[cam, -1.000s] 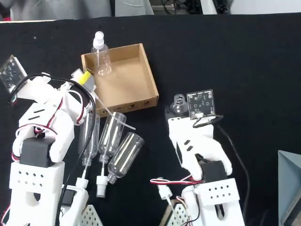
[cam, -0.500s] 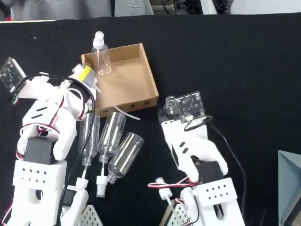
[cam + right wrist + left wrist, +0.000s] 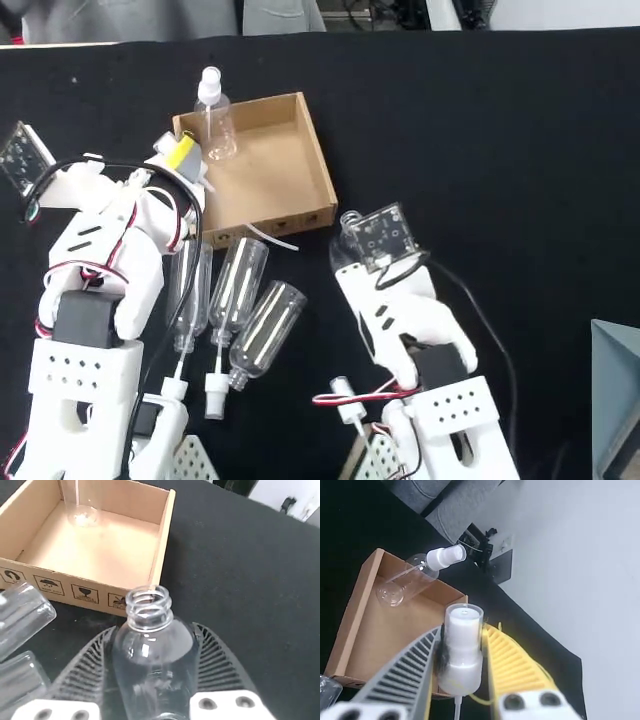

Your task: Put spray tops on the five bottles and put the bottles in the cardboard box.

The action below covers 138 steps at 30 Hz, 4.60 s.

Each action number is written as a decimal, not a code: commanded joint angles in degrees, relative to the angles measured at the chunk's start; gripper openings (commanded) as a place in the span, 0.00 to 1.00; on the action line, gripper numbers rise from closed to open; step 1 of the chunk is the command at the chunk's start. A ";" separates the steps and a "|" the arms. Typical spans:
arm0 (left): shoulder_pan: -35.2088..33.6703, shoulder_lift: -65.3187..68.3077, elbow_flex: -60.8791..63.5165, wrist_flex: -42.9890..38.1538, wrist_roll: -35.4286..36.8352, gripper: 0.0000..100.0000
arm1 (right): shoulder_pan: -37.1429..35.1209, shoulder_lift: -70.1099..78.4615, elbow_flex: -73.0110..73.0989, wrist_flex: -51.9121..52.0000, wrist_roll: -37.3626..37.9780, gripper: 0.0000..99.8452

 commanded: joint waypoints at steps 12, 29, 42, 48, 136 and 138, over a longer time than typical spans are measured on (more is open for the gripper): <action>0.40 -1.32 -0.84 -1.23 4.04 0.03 | -4.04 -1.98 1.45 -4.84 3.69 0.08; 0.92 -1.32 0.13 -1.49 4.04 0.03 | -8.26 -1.98 3.21 -4.84 9.23 0.08; 0.92 -1.32 0.40 -1.49 4.04 0.03 | -11.43 -1.98 4.18 -5.01 9.14 0.08; 0.92 -1.23 0.48 -1.49 4.04 0.03 | -11.60 -1.98 4.18 -5.01 9.14 0.08; 18.42 -0.53 18.51 -15.21 3.43 0.03 | -11.43 -2.07 4.09 -5.01 5.10 0.08; 18.42 -0.53 18.51 -15.21 1.49 0.03 | -11.52 -2.07 4.18 -5.01 5.10 0.08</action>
